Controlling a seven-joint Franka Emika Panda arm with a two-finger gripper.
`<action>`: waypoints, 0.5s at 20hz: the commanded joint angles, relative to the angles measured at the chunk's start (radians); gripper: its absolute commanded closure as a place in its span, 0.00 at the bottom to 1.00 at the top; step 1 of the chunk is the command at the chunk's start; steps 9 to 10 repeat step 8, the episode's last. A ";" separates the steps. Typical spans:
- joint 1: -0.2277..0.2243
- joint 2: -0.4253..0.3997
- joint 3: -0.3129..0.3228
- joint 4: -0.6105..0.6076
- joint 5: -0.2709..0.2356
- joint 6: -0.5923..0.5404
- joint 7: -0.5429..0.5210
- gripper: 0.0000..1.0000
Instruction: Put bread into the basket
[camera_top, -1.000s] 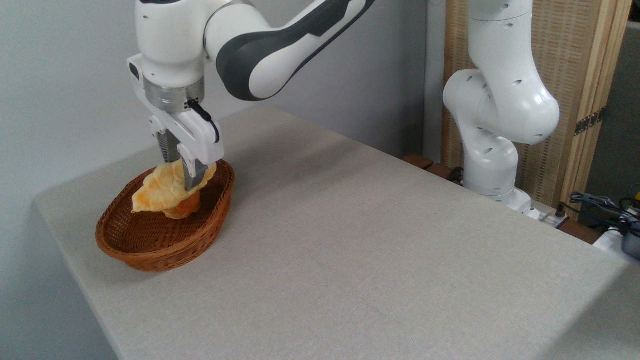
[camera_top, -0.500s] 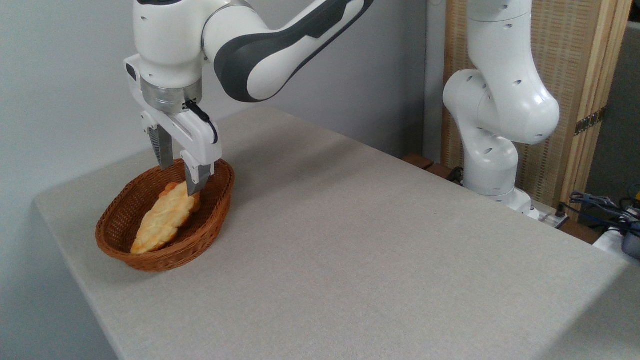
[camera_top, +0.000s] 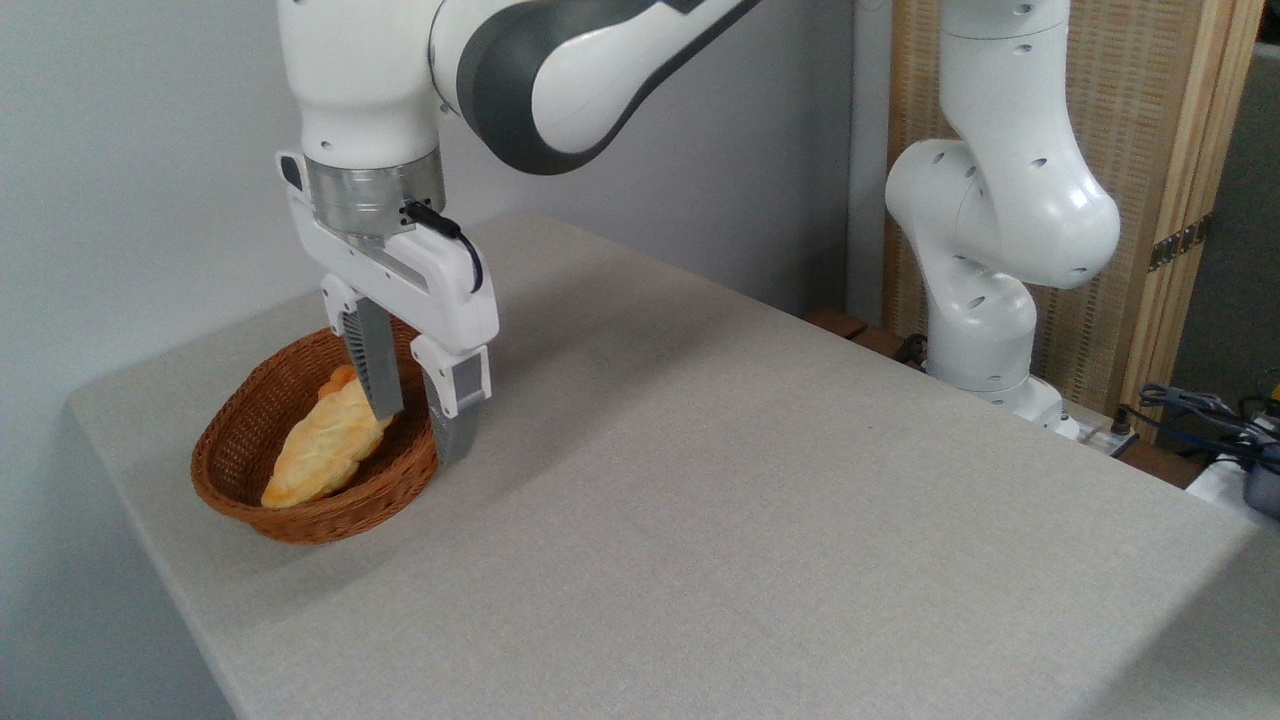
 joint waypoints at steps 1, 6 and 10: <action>-0.005 -0.009 0.040 0.005 0.095 -0.041 0.009 0.00; -0.007 -0.023 0.080 0.006 0.095 -0.083 0.123 0.00; -0.007 -0.023 0.085 0.006 0.077 -0.085 0.121 0.00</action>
